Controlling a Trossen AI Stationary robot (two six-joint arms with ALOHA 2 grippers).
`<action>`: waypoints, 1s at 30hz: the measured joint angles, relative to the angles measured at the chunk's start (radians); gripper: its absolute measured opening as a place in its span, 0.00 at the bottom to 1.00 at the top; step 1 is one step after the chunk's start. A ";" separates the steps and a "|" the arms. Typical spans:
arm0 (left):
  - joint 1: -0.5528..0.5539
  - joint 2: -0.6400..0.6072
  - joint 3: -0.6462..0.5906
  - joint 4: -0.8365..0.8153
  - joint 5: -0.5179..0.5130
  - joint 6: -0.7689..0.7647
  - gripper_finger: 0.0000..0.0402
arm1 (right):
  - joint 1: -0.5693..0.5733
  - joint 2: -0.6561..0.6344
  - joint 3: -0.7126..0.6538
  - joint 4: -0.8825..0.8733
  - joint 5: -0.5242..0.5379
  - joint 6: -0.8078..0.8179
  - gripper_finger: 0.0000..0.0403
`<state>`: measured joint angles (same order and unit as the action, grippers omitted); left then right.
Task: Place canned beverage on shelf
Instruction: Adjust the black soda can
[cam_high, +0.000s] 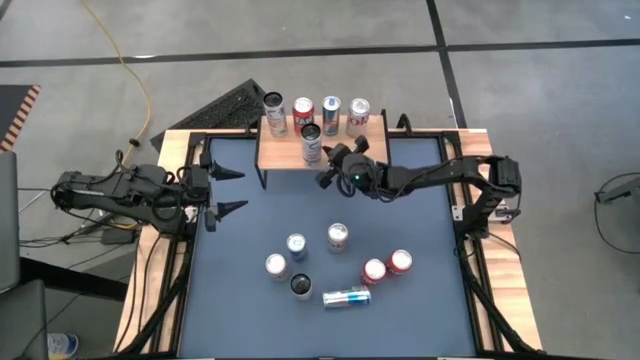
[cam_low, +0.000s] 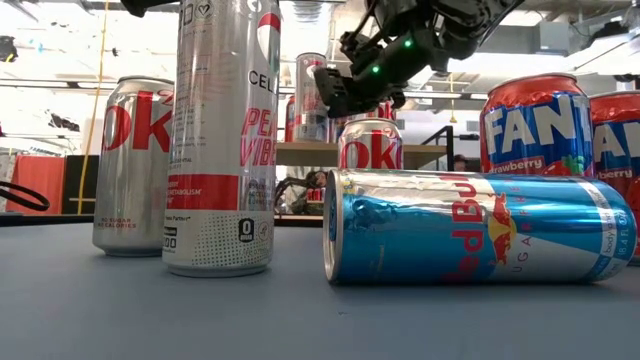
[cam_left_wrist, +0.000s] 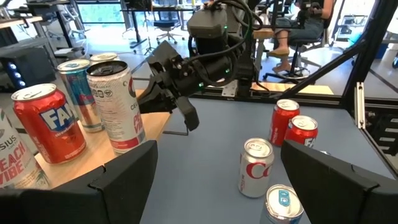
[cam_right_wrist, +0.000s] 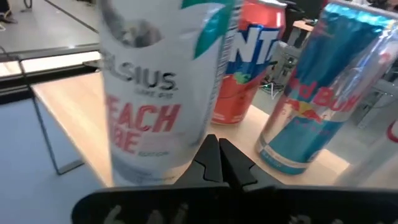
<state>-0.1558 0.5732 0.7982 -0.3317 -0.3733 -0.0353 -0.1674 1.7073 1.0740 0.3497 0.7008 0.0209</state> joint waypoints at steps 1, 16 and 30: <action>0.000 0.000 0.000 0.000 -0.002 -0.001 0.83 | 0.000 0.000 0.000 0.002 0.004 -0.012 0.00; 0.000 0.000 0.000 -0.003 0.007 0.002 0.83 | 0.150 -0.068 0.001 -0.070 0.110 -0.029 0.00; 0.000 0.000 0.000 -0.019 0.008 -0.004 0.83 | 0.066 -0.046 -0.001 -0.056 0.034 -0.003 0.00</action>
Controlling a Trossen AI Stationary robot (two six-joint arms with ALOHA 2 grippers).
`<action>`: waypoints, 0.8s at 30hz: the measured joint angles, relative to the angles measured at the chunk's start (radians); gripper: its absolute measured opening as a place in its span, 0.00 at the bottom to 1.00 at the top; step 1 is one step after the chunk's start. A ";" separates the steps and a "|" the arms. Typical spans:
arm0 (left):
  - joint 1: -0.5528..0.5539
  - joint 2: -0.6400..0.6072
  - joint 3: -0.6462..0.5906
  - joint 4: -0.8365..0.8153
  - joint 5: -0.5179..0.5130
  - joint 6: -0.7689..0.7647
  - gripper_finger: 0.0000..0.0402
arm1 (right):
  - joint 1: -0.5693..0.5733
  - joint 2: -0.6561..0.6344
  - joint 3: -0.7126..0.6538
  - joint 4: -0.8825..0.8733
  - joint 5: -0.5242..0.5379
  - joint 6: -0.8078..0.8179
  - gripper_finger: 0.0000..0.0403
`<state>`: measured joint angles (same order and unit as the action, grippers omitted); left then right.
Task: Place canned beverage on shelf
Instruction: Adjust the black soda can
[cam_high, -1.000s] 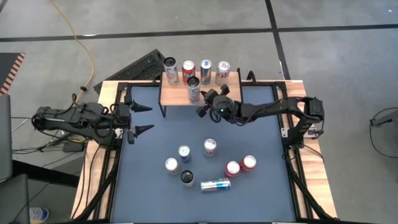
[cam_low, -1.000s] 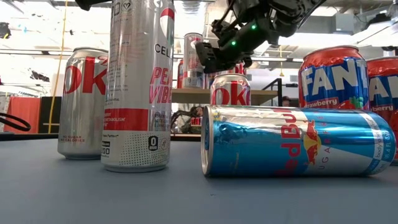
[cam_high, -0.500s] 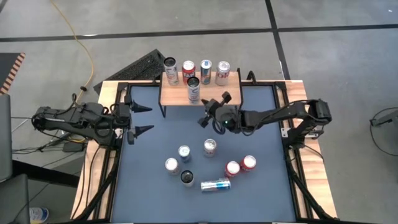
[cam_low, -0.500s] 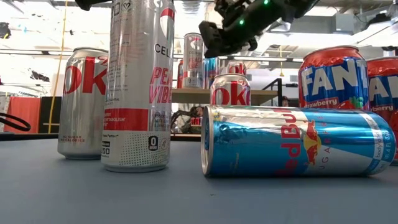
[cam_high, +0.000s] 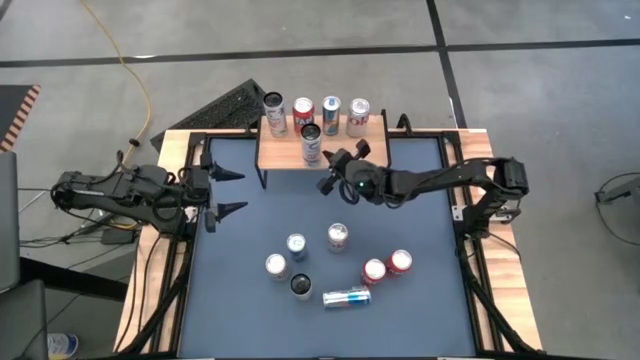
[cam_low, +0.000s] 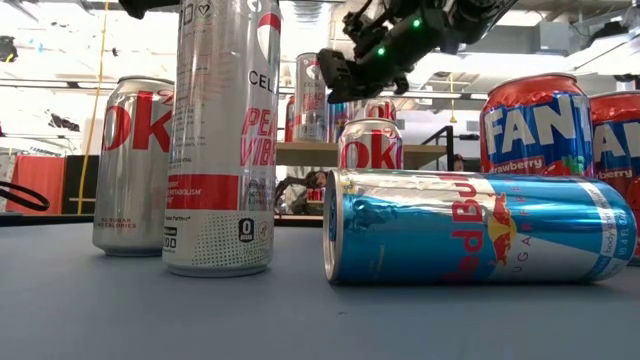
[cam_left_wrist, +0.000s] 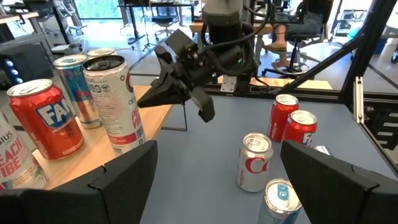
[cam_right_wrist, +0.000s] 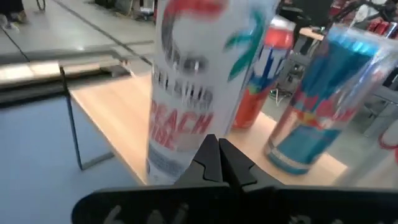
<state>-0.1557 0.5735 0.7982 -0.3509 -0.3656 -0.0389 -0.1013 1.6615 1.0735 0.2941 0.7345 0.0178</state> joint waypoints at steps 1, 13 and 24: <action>0.000 0.000 0.000 0.000 0.000 -0.001 0.83 | 0.000 0.000 -0.001 -0.001 0.000 0.001 0.00; 0.000 0.000 0.000 0.002 -0.005 -0.009 0.83 | -0.020 0.114 0.006 0.149 -0.037 -0.015 0.00; 0.000 0.000 0.000 0.005 -0.011 -0.008 0.83 | -0.046 0.127 0.056 0.168 -0.114 -0.043 0.00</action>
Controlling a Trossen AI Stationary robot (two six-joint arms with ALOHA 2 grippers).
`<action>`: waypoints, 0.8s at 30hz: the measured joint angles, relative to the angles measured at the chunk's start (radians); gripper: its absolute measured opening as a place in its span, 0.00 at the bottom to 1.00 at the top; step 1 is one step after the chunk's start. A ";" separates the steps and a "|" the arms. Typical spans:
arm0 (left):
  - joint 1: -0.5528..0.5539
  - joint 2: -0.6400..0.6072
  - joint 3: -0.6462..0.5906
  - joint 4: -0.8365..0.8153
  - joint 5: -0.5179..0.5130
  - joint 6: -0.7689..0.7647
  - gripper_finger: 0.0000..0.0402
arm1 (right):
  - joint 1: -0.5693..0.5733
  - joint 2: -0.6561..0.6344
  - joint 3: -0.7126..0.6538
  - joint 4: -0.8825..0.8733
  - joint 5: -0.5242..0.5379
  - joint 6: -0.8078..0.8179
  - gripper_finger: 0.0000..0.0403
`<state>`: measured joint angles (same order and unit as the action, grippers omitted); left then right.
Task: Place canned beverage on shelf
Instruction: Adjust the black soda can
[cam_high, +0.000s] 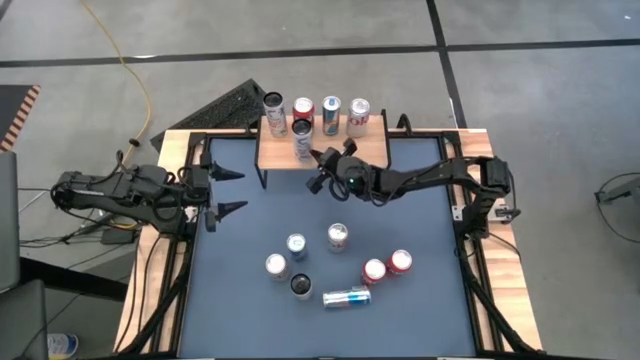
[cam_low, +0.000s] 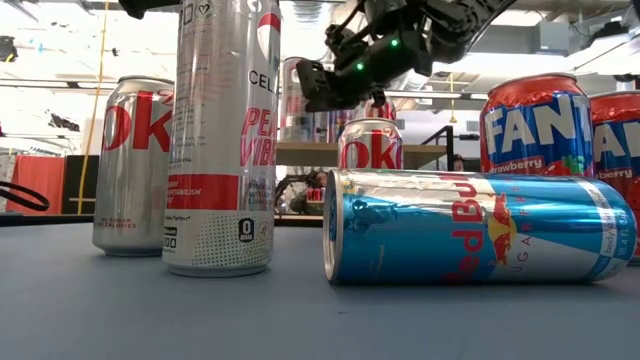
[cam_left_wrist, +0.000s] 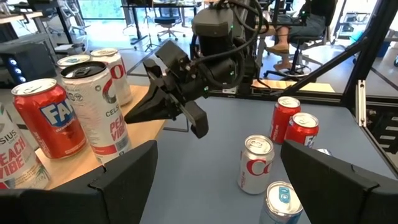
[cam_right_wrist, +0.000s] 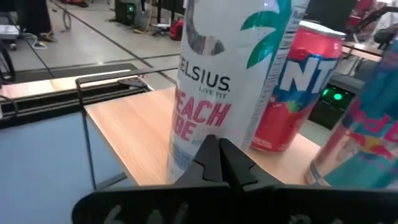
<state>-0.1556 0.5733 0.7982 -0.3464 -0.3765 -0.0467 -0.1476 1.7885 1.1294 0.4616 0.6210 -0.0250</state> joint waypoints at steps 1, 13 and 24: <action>0.000 0.000 0.000 0.000 -0.001 0.000 0.83 | -0.004 0.000 0.002 -0.003 -0.006 -0.001 0.00; 0.000 0.000 0.000 -0.001 -0.002 0.000 0.83 | -0.001 -0.001 0.014 -0.026 0.018 -0.027 0.00; 0.000 0.000 0.000 -0.010 0.005 0.039 0.83 | 0.058 -0.004 0.014 -0.096 0.211 -0.046 0.00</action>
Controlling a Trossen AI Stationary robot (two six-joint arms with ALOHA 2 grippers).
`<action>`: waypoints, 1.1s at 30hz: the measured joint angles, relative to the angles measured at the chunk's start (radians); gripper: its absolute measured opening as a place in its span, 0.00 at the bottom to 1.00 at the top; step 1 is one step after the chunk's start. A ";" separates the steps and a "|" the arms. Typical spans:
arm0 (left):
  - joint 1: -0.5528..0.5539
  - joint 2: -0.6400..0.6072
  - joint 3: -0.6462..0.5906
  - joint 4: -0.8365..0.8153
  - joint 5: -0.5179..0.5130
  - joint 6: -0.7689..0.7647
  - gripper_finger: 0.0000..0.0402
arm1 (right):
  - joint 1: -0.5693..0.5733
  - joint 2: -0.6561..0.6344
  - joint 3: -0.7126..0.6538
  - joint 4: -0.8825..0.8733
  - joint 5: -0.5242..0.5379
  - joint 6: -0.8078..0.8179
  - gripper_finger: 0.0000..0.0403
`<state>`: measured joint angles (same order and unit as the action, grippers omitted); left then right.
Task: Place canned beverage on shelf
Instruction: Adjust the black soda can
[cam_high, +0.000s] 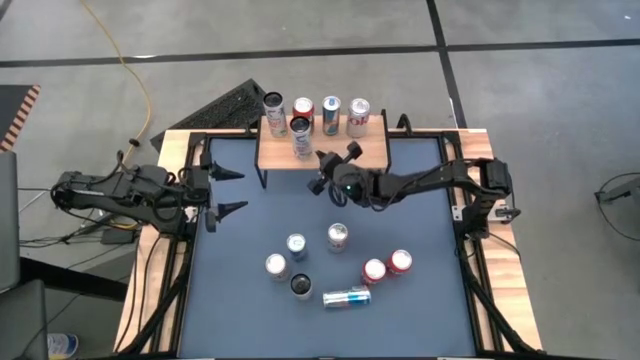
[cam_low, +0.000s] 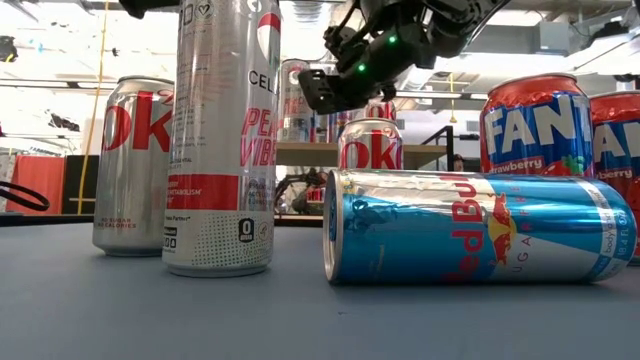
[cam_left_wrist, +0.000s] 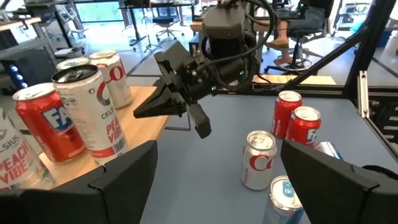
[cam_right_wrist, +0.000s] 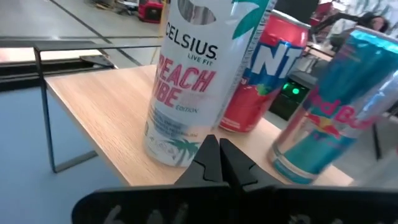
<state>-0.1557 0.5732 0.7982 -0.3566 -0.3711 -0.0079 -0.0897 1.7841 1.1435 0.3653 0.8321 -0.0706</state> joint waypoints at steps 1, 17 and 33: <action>0.000 0.000 0.000 -0.001 0.002 0.002 0.83 | 0.003 -0.011 0.000 -0.017 0.007 -0.006 0.00; 0.000 -0.150 -0.136 0.094 -0.002 -0.063 0.83 | -0.010 -0.090 -0.003 -0.085 0.000 0.023 0.00; 0.000 -0.188 -0.136 0.093 -0.021 -0.047 0.83 | -0.093 0.018 -0.003 0.092 -0.069 0.020 0.00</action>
<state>-0.1558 0.3847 0.6624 -0.2638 -0.3922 -0.0545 -0.1830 1.8024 1.1407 0.4575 0.7635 -0.0507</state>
